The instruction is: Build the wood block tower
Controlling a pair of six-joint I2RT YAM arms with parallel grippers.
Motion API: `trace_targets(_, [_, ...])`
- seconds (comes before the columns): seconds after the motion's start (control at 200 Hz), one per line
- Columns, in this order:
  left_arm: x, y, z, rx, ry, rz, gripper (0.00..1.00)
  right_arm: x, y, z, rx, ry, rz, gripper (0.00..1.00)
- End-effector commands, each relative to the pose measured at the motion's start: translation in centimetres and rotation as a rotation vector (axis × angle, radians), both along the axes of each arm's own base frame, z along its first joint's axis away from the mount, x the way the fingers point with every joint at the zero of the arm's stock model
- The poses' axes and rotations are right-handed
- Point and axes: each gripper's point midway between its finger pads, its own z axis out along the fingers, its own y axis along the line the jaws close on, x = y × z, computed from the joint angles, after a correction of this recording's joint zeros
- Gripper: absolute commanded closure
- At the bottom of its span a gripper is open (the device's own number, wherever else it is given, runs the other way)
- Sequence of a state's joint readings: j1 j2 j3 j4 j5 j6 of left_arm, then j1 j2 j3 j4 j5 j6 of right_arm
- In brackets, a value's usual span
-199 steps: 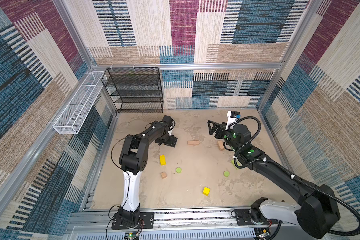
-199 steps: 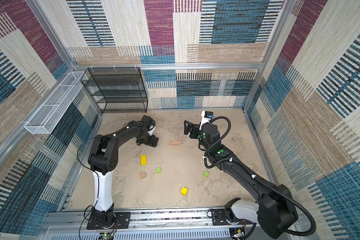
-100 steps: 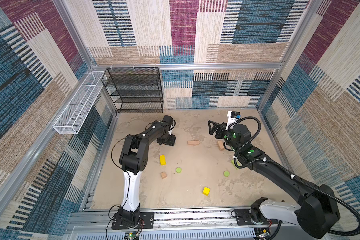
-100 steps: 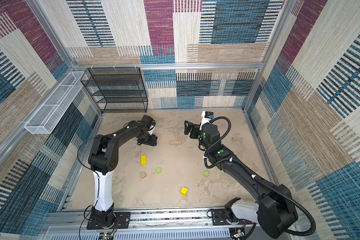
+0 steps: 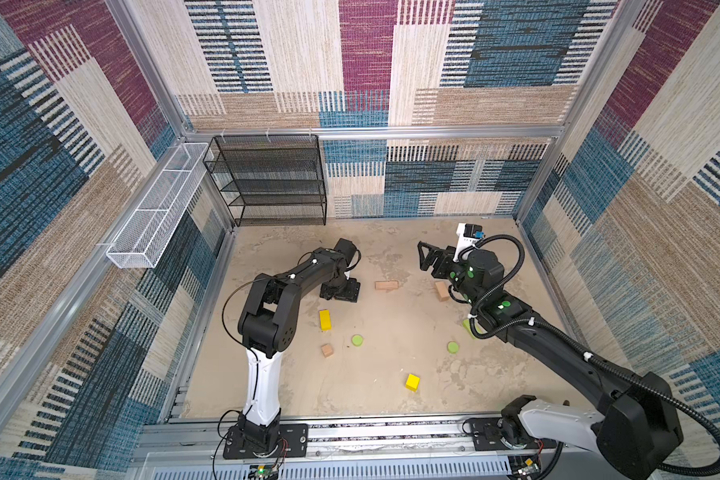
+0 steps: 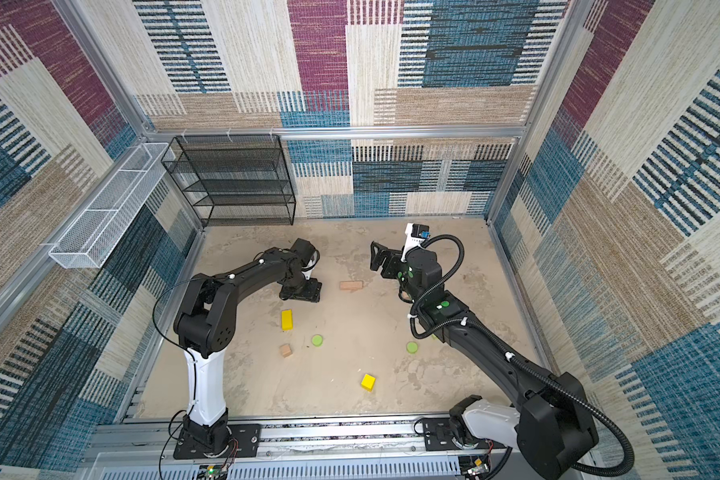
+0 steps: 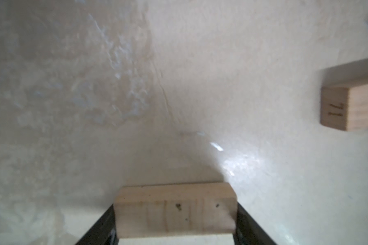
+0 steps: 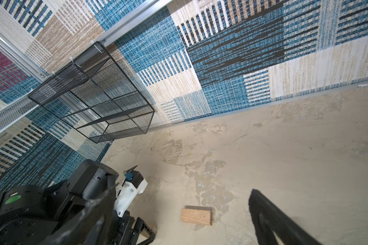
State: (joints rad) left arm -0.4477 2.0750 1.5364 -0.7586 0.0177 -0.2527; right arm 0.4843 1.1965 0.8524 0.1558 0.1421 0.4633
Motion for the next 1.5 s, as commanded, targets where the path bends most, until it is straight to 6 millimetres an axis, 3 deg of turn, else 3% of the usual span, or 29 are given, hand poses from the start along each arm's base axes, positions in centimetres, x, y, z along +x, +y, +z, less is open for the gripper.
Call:
trace_targets(0.0, [-1.7,-1.3,0.5,-0.024,0.035,0.059,0.43,0.0,-0.5,0.6,0.015,-0.019,-0.025,0.01])
trace_targets(0.225, [-3.1,-5.2,0.8,-0.023,0.017,0.078,0.45,-0.4,-0.9,0.7,0.017,-0.026,-0.035,0.01])
trace_targets(0.491, [-3.3,-10.4,-0.1,-0.055,0.02,0.097,0.47,-1.0,-1.9,1.0,0.018,-0.041,-0.061,0.01])
trace_targets(0.691, [-3.0,-12.5,-1.2,-0.045,0.007,0.145,0.45,-1.5,-2.7,1.4,0.021,-0.059,-0.085,0.01])
trace_targets(1.046, [-1.9,-13.2,-2.1,0.062,-0.033,0.16,0.43,-2.2,-4.5,1.7,0.028,-0.076,-0.153,0.01])
trace_targets(1.497, [0.0,-13.0,-2.3,0.125,-0.08,0.199,0.41,-2.3,-5.1,1.5,0.018,-0.077,-0.18,0.01])
